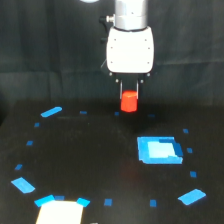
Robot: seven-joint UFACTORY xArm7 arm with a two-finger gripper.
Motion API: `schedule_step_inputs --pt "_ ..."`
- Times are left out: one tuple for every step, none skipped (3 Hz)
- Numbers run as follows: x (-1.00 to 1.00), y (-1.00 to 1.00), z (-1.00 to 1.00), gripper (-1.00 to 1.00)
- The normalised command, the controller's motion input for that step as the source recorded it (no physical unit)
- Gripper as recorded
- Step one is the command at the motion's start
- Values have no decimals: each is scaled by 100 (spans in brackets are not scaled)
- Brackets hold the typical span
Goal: Pick up the red object from the table
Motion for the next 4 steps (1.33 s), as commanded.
schedule_step_inputs --pt "10 -52 91 -100" --pt "-30 -7 100 -100" --pt "-37 -17 78 -100" --pt "25 15 -1 -100"
